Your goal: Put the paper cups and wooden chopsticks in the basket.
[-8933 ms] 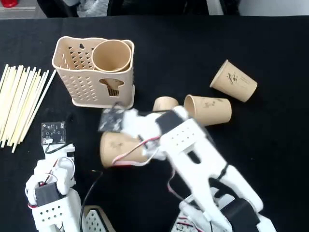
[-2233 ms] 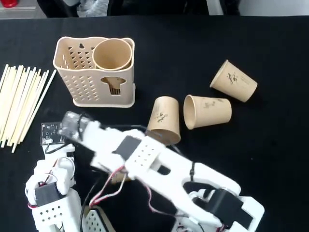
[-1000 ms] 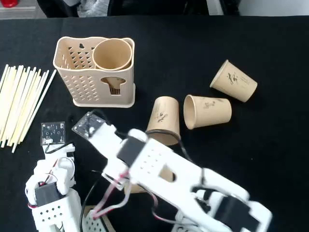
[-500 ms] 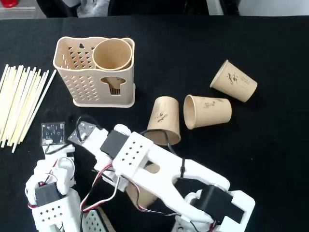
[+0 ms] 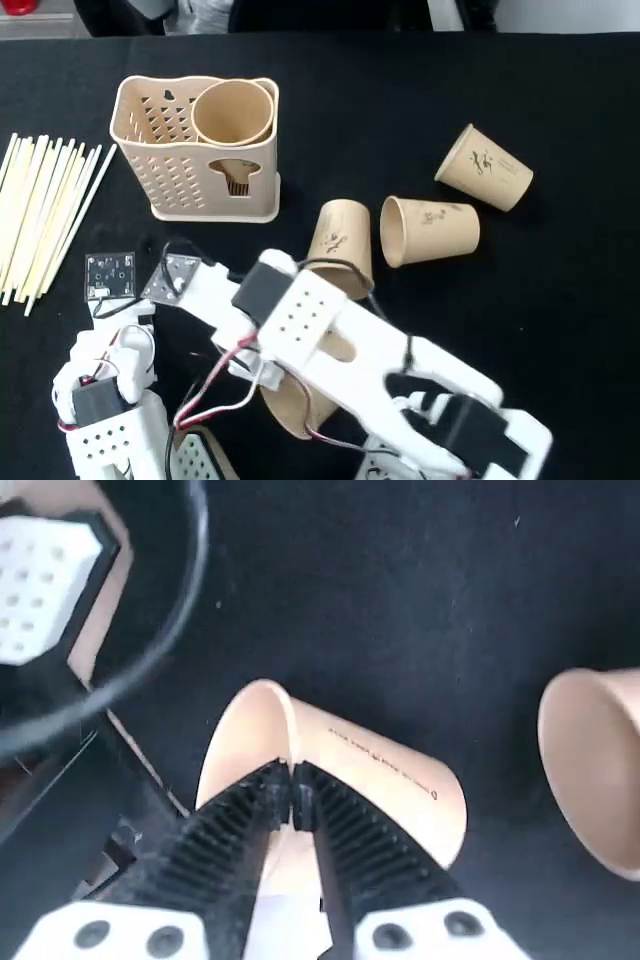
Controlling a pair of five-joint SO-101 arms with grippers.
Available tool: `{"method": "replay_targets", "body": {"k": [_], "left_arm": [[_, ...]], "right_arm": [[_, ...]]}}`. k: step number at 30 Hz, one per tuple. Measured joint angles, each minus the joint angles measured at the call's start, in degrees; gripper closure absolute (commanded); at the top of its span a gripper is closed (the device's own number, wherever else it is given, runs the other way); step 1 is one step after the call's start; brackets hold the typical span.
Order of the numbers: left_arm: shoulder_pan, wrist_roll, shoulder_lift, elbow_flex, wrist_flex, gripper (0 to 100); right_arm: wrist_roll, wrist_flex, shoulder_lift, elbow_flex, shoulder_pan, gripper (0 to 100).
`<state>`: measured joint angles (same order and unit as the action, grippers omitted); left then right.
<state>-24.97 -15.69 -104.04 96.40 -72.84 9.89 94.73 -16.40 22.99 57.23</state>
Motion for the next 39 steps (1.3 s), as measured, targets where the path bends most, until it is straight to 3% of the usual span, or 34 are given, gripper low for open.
{"method": "replay_targets", "body": {"k": [12,14,17,19,21,26,28,36,39], "left_arm": [[0.0,0.0,0.0,0.0,0.0,97],[0.0,0.0,0.0,0.0,0.0,97],[0.0,0.0,0.0,0.0,0.0,97],[0.0,0.0,0.0,0.0,0.0,97],[0.0,0.0,0.0,0.0,0.0,97],[0.0,0.0,0.0,0.0,0.0,97],[0.0,0.0,0.0,0.0,0.0,97],[0.0,0.0,0.0,0.0,0.0,97],[0.0,0.0,0.0,0.0,0.0,97]], "right_arm": [[1.0,4.2,-9.7,0.0,0.4,96.3],[1.0,4.2,-9.7,0.1,3.3,85.2],[-1.1,4.2,-9.8,3.7,9.8,61.0],[-2.9,4.2,-9.5,6.3,13.5,52.5],[-3.9,4.2,-8.9,7.6,15.4,57.0],[-4.3,3.8,-8.6,7.8,16.7,78.9],[-5.2,3.1,-8.6,7.8,16.8,82.5],[-6.8,2.6,-8.6,7.7,16.8,66.2],[-6.9,0.7,-7.6,8.0,16.8,66.6]]}}
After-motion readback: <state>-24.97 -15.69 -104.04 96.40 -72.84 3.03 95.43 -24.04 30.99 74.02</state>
